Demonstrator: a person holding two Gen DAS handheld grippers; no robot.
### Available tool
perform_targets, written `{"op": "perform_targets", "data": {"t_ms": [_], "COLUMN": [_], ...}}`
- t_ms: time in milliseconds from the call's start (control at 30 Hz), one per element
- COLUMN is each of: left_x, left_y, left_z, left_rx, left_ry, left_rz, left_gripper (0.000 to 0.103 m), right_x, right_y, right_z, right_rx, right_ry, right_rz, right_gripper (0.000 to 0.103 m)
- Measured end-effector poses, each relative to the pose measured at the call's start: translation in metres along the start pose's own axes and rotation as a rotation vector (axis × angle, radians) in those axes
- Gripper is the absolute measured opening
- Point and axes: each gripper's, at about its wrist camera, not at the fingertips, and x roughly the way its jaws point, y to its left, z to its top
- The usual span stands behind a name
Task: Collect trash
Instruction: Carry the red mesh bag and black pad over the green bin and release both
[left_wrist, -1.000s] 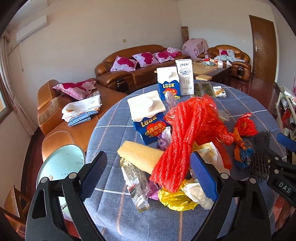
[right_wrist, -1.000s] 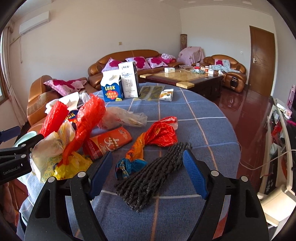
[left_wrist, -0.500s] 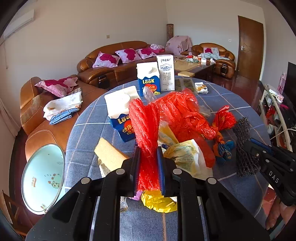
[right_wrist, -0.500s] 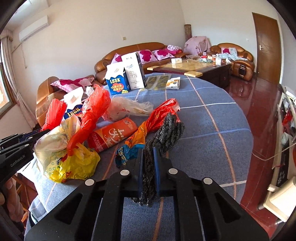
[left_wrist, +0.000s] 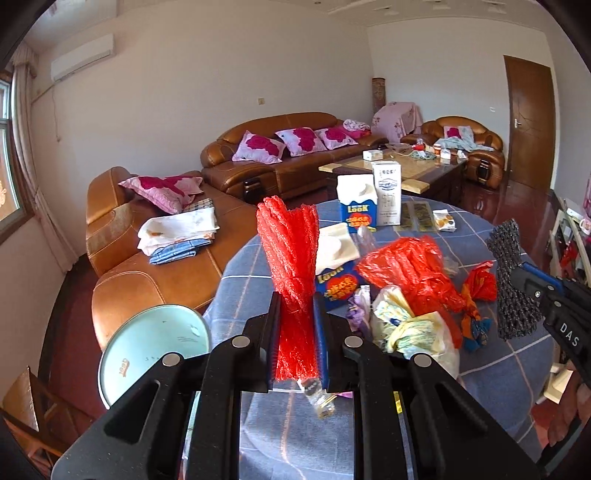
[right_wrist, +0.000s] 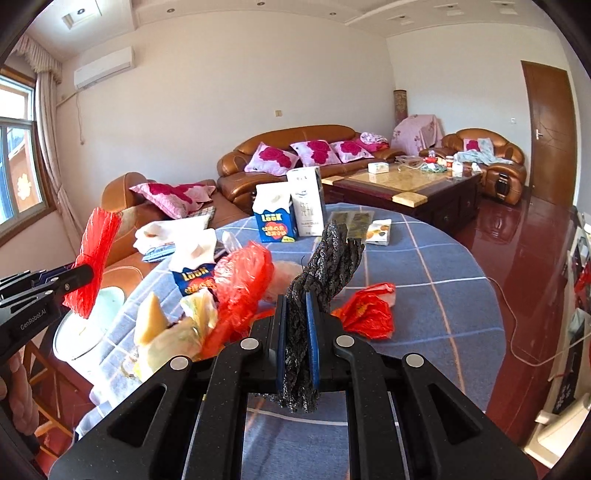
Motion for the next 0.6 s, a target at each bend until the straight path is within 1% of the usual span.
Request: {"op": "perform_targets", "data": {"t_ms": [233,400,600], "left_x": [-0.007,-0.006,-0.006], "left_y": [0.042,0.070,0.098], "left_z": [-0.004,-0.009,-0.018], "left_rx": [-0.040,-0.076,-0.111], "left_ry": [0.000,0.016,0.046], "left_rz": [0.116,0.192,0.278], "left_gripper": [0.016,0.016,0.016], "right_x": [0.010,0.013,0.028], "right_y": [0.042,0.072,0.102], "right_z": [0.013,0.021,0.029], "right_rx": [-0.094,-0.148,-0.193], "right_ry": [-0.013,-0.031,-0.038], "right_rz": [0.068,0.117,0.181], "right_gripper": [0.011,0.011,0.011]}}
